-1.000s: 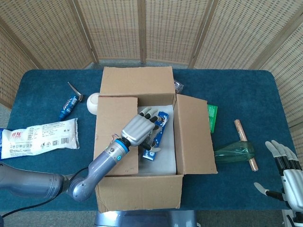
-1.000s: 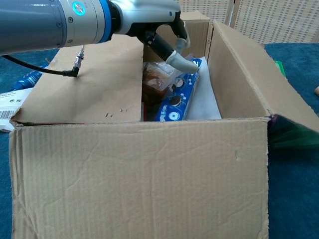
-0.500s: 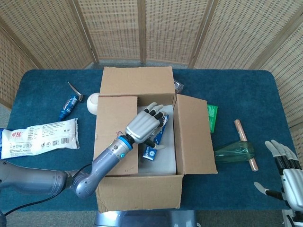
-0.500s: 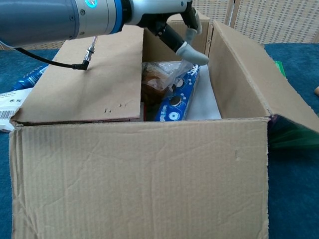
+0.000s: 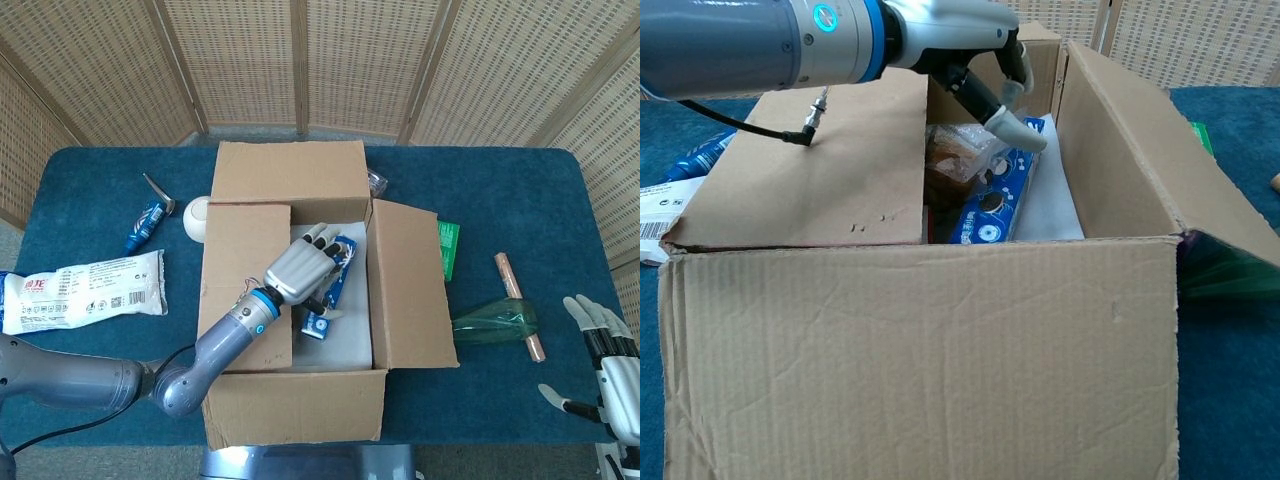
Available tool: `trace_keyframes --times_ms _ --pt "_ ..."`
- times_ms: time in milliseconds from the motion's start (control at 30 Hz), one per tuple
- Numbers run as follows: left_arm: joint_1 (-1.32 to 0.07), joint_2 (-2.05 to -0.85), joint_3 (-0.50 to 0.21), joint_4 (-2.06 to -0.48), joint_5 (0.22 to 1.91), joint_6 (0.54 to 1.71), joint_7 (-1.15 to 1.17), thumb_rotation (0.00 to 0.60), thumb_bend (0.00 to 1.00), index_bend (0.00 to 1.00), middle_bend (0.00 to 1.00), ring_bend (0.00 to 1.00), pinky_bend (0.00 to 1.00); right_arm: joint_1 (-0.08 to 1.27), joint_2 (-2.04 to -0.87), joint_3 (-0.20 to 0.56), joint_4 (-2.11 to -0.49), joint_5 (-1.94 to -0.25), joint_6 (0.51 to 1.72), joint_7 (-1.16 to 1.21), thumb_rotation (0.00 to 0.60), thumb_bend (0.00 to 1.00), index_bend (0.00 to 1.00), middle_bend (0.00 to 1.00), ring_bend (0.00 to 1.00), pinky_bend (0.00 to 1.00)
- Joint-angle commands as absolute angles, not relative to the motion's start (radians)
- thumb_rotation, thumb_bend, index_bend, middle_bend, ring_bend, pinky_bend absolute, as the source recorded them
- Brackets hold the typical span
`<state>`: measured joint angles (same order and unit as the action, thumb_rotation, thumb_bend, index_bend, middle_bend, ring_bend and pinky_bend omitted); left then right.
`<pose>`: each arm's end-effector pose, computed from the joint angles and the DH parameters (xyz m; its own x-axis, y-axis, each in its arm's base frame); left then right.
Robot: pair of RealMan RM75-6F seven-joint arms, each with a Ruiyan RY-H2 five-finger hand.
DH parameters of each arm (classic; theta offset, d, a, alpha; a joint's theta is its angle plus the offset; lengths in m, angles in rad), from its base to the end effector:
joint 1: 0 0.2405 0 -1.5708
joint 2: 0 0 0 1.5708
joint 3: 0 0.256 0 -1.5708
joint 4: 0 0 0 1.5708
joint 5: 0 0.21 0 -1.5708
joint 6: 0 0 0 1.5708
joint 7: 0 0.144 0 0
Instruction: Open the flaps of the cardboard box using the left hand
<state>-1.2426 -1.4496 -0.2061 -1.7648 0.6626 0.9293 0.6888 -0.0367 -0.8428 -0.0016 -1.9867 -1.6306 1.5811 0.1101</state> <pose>0.0221 0.3464 -0.0097 0.6089 0.2078 0.7655 0.6793 -0.6348 -0.3681 -0.2522 -0.1343 0.2096 0.2002 -0.0051 0.9797 -0.9795 -0.0238 0.2000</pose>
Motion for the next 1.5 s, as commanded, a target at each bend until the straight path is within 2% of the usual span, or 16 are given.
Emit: trace_keyframes --times_ms 33,467,733,933,1200,1367,1500 --pt "-1.256 -1.414 -0.19 -1.79 0.631 0.911 0.713 0.293 0.0 0.63 0.22 0.03 0.04 -0.037 -0.842 -0.002 -1.987 -1.632 1.582 0.111 0.6 0.0 0.0 0.0 0.0 0.0" --pt "-1.282 -1.311 -0.147 -1.868 0.604 0.905 0.743 0.292 0.0 0.72 0.24 0.03 0.04 -0.037 -0.839 0.0 -1.988 -1.63 1.584 0.118 0.6 0.0 0.0 0.0 0.0 0.0" --pt "-1.282 -1.248 -0.13 -1.923 0.601 0.929 0.748 0.289 0.0 0.74 0.24 0.03 0.04 -0.039 -0.838 -0.002 -1.99 -1.635 1.585 0.116 0.6 0.0 0.0 0.0 0.0 0.0" --pt "-1.281 -1.25 -0.124 -1.92 0.603 0.941 0.74 0.289 0.0 0.74 0.24 0.03 0.04 -0.04 -0.839 -0.005 -1.993 -1.642 1.586 0.111 0.6 0.0 0.0 0.0 0.0 0.0" --pt "-1.287 -1.308 -0.128 -1.865 0.604 0.95 0.724 0.29 0.0 0.71 0.22 0.03 0.05 -0.037 -0.838 -0.001 -1.99 -1.631 1.582 0.119 0.6 0.0 0.0 0.0 0.0 0.0" --pt "-1.299 -1.346 -0.136 -1.836 0.583 0.946 0.719 0.289 0.0 0.64 0.19 0.02 0.05 -0.036 -0.835 0.0 -1.989 -1.628 1.581 0.126 0.6 0.0 0.0 0.0 0.0 0.0" --pt "-1.314 -1.362 -0.134 -1.828 0.553 0.946 0.735 0.289 0.0 0.6 0.25 0.07 0.06 -0.037 -0.833 0.001 -1.989 -1.627 1.584 0.132 0.6 0.0 0.0 0.0 0.0 0.0"
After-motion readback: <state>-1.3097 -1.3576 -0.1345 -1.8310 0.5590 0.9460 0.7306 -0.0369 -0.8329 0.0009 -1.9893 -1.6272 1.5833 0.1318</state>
